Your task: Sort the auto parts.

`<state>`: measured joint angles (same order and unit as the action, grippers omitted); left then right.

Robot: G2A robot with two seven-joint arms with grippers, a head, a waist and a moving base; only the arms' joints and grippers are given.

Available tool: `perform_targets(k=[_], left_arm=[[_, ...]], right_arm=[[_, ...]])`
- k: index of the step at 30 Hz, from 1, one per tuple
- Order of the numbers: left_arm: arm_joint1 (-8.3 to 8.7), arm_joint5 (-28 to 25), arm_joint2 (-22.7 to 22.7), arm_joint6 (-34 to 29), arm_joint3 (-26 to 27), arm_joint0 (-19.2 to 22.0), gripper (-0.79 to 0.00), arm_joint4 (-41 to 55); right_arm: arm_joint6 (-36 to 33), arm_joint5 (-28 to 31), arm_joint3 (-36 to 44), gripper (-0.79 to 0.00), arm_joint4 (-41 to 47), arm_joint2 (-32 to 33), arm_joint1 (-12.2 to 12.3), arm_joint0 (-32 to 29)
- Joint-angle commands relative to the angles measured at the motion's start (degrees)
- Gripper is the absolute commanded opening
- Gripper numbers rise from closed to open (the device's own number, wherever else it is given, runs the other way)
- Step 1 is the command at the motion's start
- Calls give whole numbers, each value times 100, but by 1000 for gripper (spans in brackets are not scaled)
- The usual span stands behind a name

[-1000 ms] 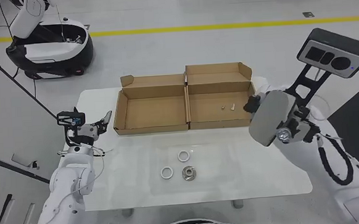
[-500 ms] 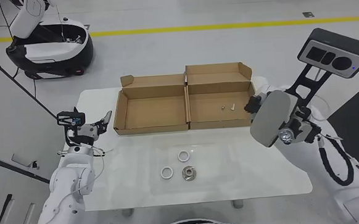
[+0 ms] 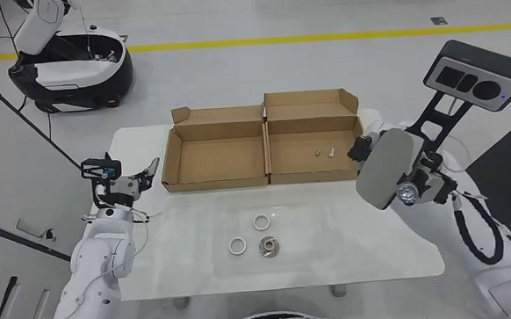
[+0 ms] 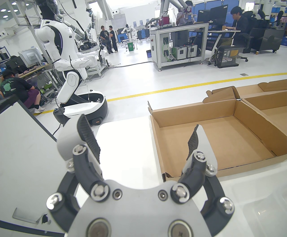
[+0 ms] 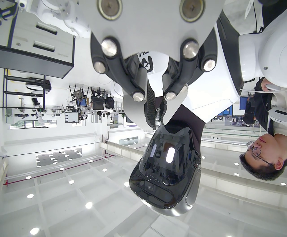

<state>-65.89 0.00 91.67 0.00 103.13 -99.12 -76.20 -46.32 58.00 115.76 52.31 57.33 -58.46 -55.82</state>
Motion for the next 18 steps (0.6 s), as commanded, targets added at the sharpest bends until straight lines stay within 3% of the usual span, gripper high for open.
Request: perform_targets(k=[1, 7, 18], left_arm=[[0, 0, 0, 0, 0, 0, 0, 0], [0, 0, 0, 0, 0, 0, 0, 0], [0, 0, 0, 0, 0, 0, 0, 0]], right_arm=[[0, 0, 0, -785, 0, 0, 0, 0], [136, -140, 64, -785, -159, 94, -6, -73], [259, -575, -33, -785, -1038, 1070, 58, -674]])
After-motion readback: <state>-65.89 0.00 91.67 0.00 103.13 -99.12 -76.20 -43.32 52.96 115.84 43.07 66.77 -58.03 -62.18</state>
